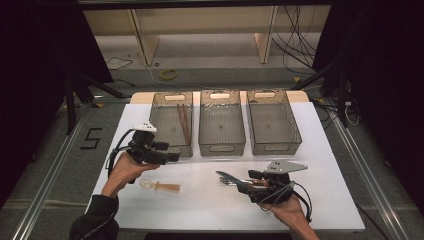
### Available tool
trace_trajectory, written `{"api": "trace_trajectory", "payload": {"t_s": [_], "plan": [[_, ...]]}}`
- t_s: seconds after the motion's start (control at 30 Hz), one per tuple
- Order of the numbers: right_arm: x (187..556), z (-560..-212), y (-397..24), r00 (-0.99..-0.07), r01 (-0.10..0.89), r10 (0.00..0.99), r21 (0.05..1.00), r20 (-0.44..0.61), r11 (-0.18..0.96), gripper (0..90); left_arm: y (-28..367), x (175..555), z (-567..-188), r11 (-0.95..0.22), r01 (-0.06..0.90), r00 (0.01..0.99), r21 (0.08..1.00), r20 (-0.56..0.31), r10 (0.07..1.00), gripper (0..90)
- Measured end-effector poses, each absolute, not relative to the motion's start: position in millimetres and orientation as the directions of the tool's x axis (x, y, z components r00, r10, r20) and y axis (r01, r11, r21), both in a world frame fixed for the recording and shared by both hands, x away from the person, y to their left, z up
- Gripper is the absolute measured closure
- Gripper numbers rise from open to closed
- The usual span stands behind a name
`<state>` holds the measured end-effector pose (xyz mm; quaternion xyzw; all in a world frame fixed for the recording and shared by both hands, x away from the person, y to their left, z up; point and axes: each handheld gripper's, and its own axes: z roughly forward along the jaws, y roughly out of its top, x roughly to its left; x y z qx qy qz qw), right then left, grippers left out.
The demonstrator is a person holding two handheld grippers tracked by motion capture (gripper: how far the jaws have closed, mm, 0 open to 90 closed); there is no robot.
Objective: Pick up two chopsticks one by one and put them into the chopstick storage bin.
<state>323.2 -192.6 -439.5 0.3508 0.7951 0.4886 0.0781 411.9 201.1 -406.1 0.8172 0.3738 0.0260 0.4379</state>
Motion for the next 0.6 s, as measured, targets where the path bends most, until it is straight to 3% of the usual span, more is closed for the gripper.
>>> {"api": "trace_trajectory", "payload": {"t_s": [0.6], "plan": [[325, -440, -199, -0.741, 0.477, 0.636, 0.835, 0.215, 0.274, 30.5, 195, 402, -419, -0.546, 0.547, 0.784, 0.635, -0.16, 0.6, 23.8]]}}
